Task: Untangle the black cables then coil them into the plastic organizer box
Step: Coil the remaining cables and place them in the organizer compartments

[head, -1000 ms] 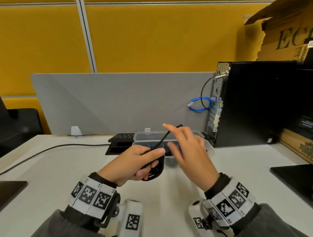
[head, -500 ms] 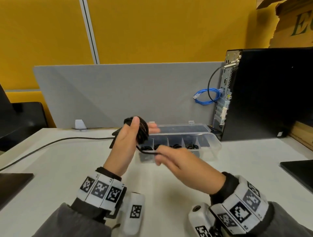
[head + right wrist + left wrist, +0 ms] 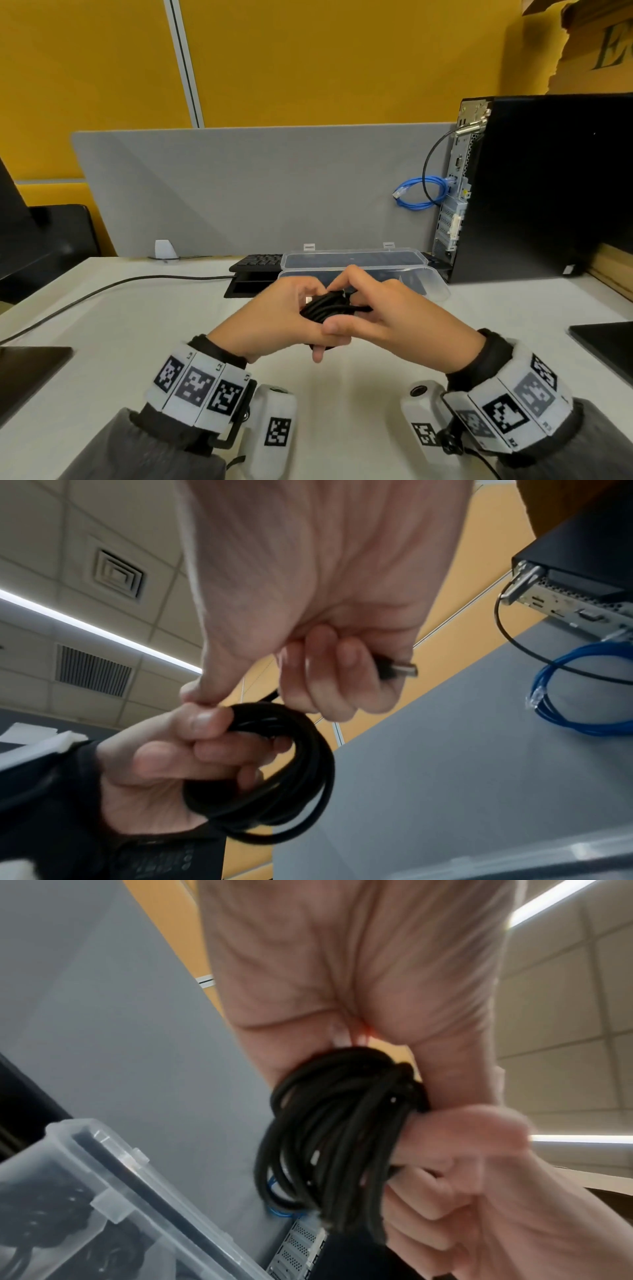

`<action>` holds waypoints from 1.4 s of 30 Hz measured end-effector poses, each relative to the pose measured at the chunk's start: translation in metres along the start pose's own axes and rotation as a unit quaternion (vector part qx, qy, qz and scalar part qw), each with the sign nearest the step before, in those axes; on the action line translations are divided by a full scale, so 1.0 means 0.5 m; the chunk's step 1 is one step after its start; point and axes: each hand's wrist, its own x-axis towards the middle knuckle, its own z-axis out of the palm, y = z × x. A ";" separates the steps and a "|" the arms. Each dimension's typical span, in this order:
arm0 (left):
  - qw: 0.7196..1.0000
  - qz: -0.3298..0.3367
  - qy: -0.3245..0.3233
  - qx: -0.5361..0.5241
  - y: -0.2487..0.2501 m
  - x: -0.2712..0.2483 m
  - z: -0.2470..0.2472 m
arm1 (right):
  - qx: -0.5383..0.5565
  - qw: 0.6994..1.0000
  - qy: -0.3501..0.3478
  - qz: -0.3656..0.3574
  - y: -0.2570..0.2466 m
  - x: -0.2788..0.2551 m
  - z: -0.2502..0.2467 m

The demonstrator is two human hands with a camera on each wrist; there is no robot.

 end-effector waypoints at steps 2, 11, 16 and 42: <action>0.998 0.024 0.059 -0.026 0.007 0.000 0.004 | -0.001 1.000 0.007 0.008 0.004 0.000 -0.012; 0.952 0.108 0.079 -0.274 -0.020 0.028 0.033 | 0.384 0.906 0.148 0.099 0.016 0.015 -0.003; 0.941 0.120 0.132 -0.286 -0.025 0.038 0.050 | 0.448 0.878 0.090 0.141 0.027 0.019 0.007; 0.949 0.144 0.189 -0.208 -0.026 0.041 0.059 | 0.373 0.892 0.233 0.108 0.066 0.020 -0.018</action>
